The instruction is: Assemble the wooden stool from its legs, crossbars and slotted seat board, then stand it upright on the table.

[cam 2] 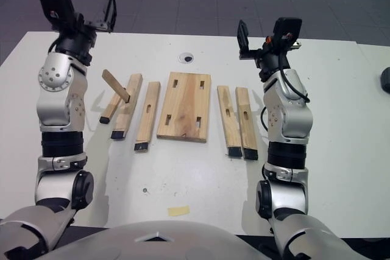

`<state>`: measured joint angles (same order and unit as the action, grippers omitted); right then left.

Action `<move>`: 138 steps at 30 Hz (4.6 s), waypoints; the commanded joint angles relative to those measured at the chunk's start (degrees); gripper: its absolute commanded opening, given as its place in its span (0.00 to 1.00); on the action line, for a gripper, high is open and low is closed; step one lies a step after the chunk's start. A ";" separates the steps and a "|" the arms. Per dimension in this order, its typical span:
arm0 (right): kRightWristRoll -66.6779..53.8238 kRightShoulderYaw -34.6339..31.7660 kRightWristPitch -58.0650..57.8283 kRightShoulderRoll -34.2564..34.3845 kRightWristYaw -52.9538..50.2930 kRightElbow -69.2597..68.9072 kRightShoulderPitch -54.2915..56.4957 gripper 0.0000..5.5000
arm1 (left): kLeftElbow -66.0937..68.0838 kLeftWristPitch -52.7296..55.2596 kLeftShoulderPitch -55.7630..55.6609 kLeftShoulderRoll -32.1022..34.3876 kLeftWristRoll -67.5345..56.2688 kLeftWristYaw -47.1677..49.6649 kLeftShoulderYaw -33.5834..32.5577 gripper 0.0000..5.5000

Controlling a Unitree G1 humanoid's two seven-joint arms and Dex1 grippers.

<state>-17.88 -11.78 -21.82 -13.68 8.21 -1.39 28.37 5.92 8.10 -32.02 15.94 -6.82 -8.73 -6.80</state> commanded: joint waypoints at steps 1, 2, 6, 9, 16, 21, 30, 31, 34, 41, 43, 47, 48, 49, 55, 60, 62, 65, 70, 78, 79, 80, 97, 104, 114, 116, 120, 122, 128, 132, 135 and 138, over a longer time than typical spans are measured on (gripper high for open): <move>-0.14 -0.38 -0.19 0.05 -0.09 0.06 0.59 0.98 | 3.40 0.75 5.77 -0.85 2.61 -0.51 2.88 0.98; -0.13 -0.40 -0.26 0.00 -0.06 0.10 0.63 0.98 | 3.58 0.67 6.62 -1.15 2.81 -0.56 3.25 0.98; -0.06 -0.39 -0.50 -0.21 0.15 0.18 0.67 0.98 | 4.07 0.24 7.72 -2.00 3.30 -0.74 4.04 0.98; 0.00 -0.32 -0.52 -0.22 0.26 0.38 0.73 0.98 | 4.47 -1.16 6.46 -2.09 3.12 -0.46 3.56 0.98; -0.05 -1.21 -0.96 -0.57 -0.18 -0.23 -0.70 0.98 | -13.24 -3.34 8.80 -1.22 1.88 4.00 -2.27 0.98; 0.06 -1.93 -1.56 -0.54 -0.59 -1.05 -2.15 0.98 | -30.05 6.43 20.32 -4.14 1.62 5.26 0.75 0.98; -0.17 -3.22 -3.06 -1.23 -0.82 -3.30 -4.62 0.98 | -36.56 17.78 42.33 -7.54 6.34 7.61 8.35 0.98; -0.18 -3.24 -3.21 -1.25 -0.76 -3.37 -4.53 0.98 | -36.25 19.68 43.38 -7.90 5.75 7.27 8.91 0.98; -0.14 -3.09 -3.43 -1.12 -0.60 -3.37 -4.26 0.98 | -34.60 24.24 43.78 -9.05 3.68 6.04 9.78 0.98; -0.32 -2.76 -3.17 -0.66 -0.18 -3.00 -4.04 0.98 | -29.21 29.67 40.79 -10.30 -0.26 4.44 6.45 0.98; -0.34 -2.65 -3.08 -0.59 -0.06 -2.87 -3.96 0.98 | -28.22 30.31 40.30 -10.45 -0.76 4.41 5.65 0.98; -0.36 -2.55 -3.01 -0.26 -0.13 -3.03 -4.07 0.98 | -27.58 31.05 40.06 -10.30 -1.23 4.27 5.04 0.98; -0.37 -2.45 -3.05 -0.18 -0.10 -3.05 -4.04 0.98 | -27.62 31.19 40.12 -10.44 -1.33 4.38 4.91 0.98; -0.37 -2.35 -3.07 -0.15 -0.06 -3.06 -4.00 0.98 | -27.68 31.24 40.14 -10.53 -1.43 4.51 4.81 0.98; -0.57 -2.36 -3.31 -0.41 0.32 -3.05 -3.89 0.98 | -29.52 28.35 39.50 -12.59 -2.58 6.65 1.84 0.98; -0.52 -2.06 -3.13 -0.23 0.38 -2.93 -3.49 0.98 | -28.68 27.58 38.40 -12.42 -2.57 6.57 1.38 0.98; -0.73 -2.08 -2.99 -0.14 0.37 -2.85 -3.04 0.98 | -27.42 28.72 37.99 -11.73 -2.08 6.31 2.02 0.98; -0.98 -2.12 -2.96 -0.13 0.38 -2.86 -2.73 0.98 | -26.22 30.55 37.53 -10.96 -1.51 5.87 3.11 0.98; -1.43 -2.11 -2.94 0.11 0.30 -3.43 -2.64 0.98 | -24.45 31.06 37.15 -10.45 -1.21 6.12 3.37 0.94; -1.97 -2.07 -2.91 0.22 0.24 -3.17 -2.43 0.98 | -22.67 33.43 36.27 -9.77 -0.80 6.17 2.73 0.69; -2.00 -2.05 -2.86 0.19 0.24 -3.05 -2.35 0.98 | -22.47 33.57 36.24 -9.73 -0.78 6.10 2.88 0.66; -2.04 -2.05 -2.83 0.17 0.23 -3.00 -2.29 0.98 | -22.28 33.66 36.13 -9.70 -0.75 6.04 3.06 0.63; -7.75 -4.43 -9.95 1.16 0.00 -0.19 1.37 0.98 | -22.66 18.54 34.84 -8.00 3.10 4.86 5.29 0.37; -44.12 -18.41 -40.82 2.54 -2.24 7.24 13.39 0.98 | -28.48 3.11 32.58 -5.30 4.22 -0.81 7.84 0.37; -45.38 -10.55 -42.89 6.10 -2.36 14.55 22.08 0.98 | -31.15 1.23 29.32 -4.00 6.10 -5.95 14.88 0.37; -44.55 -10.11 -41.23 6.25 -0.72 16.64 23.10 0.98 | -31.33 1.17 29.39 -4.10 6.36 -6.18 15.66 0.37; -42.21 -9.51 -37.67 6.86 2.08 21.08 24.69 0.98 | -31.42 1.22 29.39 -3.98 6.46 -6.59 16.80 0.37; -40.79 -9.38 -35.70 7.06 3.07 23.74 25.71 0.98 | -31.21 1.10 29.58 -3.85 6.74 -6.66 17.03 0.37; -39.43 -11.30 -33.13 7.51 3.49 31.02 28.85 0.81 | -30.65 0.93 29.49 -3.64 7.09 -6.94 17.00 0.37; -40.44 -11.86 -35.13 7.52 3.20 30.75 29.16 0.69 | -30.23 0.83 29.25 -3.62 7.36 -6.97 17.07 0.37; -41.43 -12.34 -37.01 7.96 2.22 29.26 28.80 0.61 | -29.73 0.61 29.02 -3.67 7.70 -6.82 17.08 0.37; -41.94 -12.83 -38.51 8.36 1.14 27.72 27.95 0.53 | -29.62 0.49 29.06 -3.80 7.88 -6.63 16.98 0.37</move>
<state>-58.84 -24.14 -58.90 -5.82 10.51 27.85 56.43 -23.70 9.23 -2.23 12.07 0.44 -15.49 10.48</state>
